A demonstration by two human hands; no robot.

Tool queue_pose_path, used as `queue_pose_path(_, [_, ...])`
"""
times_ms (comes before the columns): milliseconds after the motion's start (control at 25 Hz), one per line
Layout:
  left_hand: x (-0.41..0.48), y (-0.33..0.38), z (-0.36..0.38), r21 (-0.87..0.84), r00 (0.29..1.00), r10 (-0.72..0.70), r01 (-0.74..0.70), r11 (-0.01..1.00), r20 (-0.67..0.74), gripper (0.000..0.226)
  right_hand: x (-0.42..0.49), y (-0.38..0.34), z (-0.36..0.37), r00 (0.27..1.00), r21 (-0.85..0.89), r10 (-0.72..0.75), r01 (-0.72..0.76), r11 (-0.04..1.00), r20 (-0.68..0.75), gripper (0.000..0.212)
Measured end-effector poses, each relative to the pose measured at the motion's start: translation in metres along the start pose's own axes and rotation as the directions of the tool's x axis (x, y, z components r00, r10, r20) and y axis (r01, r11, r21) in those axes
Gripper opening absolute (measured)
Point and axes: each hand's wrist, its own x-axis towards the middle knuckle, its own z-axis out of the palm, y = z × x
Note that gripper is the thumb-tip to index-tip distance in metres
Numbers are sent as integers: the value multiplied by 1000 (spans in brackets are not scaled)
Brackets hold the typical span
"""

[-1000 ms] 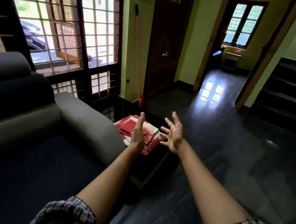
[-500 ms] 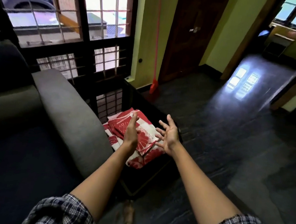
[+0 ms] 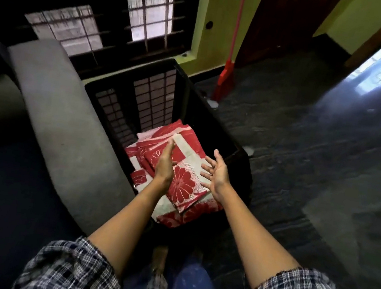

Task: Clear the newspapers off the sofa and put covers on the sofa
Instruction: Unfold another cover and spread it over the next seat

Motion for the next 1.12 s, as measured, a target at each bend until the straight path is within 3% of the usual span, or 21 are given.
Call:
queue_pose_path(200, [44, -21, 15, -35, 982, -163, 160, 986, -100, 62, 63, 6, -13, 993, -130, 116, -118, 985, -18, 59])
queue_pose_path(400, [74, -40, 35, -107, 942, -282, 267, 958, -183, 60, 121, 14, -21, 995, -485, 61, -89, 870, -73, 30])
queue_pose_path(640, [99, -68, 39, -183, 887, -377, 337, 923, -267, 58, 165, 37, -46, 992, -733, 77, -125, 669, -99, 49])
queue_pose_path(800, [103, -93, 38, -207, 856, -414, 364, 908, -310, 55, 189, 48, -52, 979, -781, 169, -192, 594, -112, 53])
queue_pose_path(840, [103, -99, 38, -211, 847, -426, 374, 903, -318, 55, 192, 48, -50, 979, -808, 166, -192, 557, -118, 46])
queue_pose_path(920, [102, -107, 41, -230, 830, -454, 397, 889, -322, 56, 199, 47, -47, 983, -861, 152, -168, 480, -106, 11])
queue_pose_path(1000, [100, -113, 43, -231, 842, -450, 394, 890, -296, 54, 201, 42, -42, 968, -832, 241, -185, 524, -63, 13])
queue_pose_path(1040, [99, -114, 42, -199, 860, -426, 382, 902, -279, 51, 198, 36, -37, 944, -752, 330, -233, 616, -22, 5])
queue_pose_path(1120, [93, -119, 36, -6, 913, -337, 345, 939, -231, 56, 193, 26, -26, 860, -493, 502, -401, 772, 87, 30])
